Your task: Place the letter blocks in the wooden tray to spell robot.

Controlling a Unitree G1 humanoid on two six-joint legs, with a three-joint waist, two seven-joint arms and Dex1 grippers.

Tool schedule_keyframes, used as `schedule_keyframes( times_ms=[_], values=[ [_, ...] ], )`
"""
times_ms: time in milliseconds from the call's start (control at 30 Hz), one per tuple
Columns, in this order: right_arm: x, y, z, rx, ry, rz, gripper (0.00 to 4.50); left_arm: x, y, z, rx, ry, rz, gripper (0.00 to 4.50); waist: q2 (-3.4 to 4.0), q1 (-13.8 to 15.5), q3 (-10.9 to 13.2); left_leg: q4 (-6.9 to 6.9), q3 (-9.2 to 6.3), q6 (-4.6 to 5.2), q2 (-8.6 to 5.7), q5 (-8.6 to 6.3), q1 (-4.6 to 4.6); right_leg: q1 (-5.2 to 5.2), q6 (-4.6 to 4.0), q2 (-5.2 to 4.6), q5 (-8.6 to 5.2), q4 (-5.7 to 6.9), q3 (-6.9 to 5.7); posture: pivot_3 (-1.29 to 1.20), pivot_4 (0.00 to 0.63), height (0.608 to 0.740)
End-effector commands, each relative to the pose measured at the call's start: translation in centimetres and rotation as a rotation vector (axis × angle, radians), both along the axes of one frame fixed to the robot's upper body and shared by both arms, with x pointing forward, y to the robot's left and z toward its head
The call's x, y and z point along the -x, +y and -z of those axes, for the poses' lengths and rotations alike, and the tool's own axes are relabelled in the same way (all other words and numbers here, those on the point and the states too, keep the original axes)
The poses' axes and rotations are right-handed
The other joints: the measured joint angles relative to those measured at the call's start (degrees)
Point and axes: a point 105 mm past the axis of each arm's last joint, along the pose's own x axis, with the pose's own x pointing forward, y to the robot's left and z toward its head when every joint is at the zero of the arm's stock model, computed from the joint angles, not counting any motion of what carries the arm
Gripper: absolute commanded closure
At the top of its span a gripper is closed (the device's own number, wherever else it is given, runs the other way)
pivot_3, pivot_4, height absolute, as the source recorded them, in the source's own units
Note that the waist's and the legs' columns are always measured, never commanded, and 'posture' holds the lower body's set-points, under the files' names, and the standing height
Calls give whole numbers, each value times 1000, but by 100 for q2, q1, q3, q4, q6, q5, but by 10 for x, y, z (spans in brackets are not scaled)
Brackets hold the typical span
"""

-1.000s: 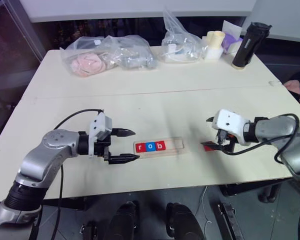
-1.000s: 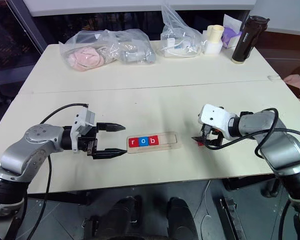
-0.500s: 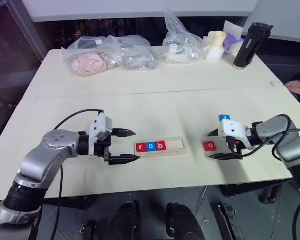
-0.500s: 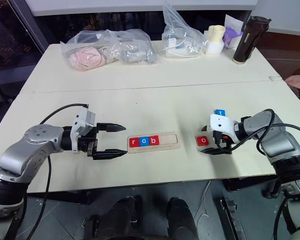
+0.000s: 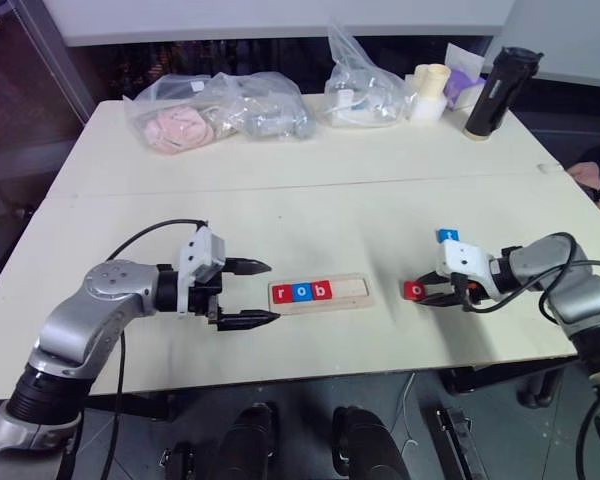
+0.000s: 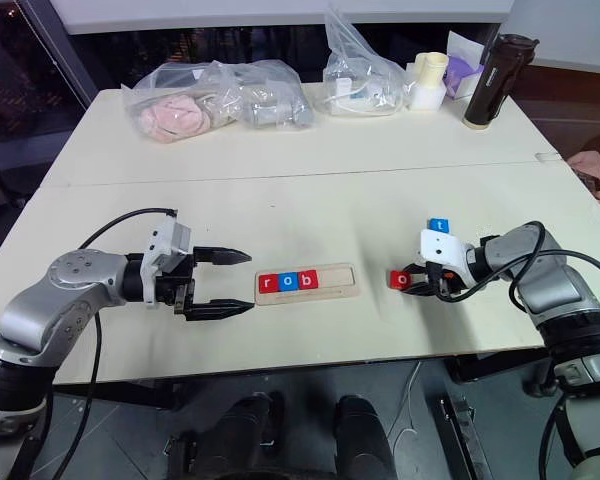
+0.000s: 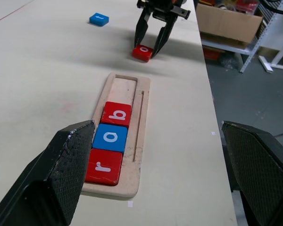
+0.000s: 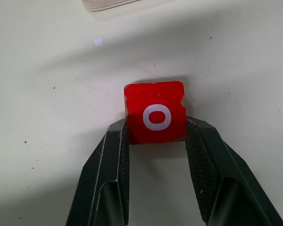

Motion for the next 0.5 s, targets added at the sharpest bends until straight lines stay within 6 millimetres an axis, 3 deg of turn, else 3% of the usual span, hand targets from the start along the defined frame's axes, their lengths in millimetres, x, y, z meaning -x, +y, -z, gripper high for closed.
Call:
schedule_keyframes(
  times_ms=[33,133,233,500],
  values=[
    [-5,31,-35,-56,-103,-98,3395,3,0,-9,-2,-40,7,0,0,-15,0,0,1,0,0,0,0,-3,0,0,0,4,3,0,150,725],
    [1,63,-43,-75,-116,-205,3395,2,0,-9,-2,-42,5,0,1,-14,1,0,3,0,0,0,-1,-15,0,1,-1,22,10,0,150,725],
    [0,81,-41,-87,-103,-244,3395,2,0,-9,1,-42,4,0,0,11,0,3,-1,0,1,0,1,-15,-1,3,-2,28,9,0,150,725],
    [-9,97,-28,-77,-73,-273,3395,6,2,-10,5,-43,-22,0,0,113,0,13,3,-1,-4,0,-2,-14,-1,-2,-1,27,10,0,150,725]
  ],
)
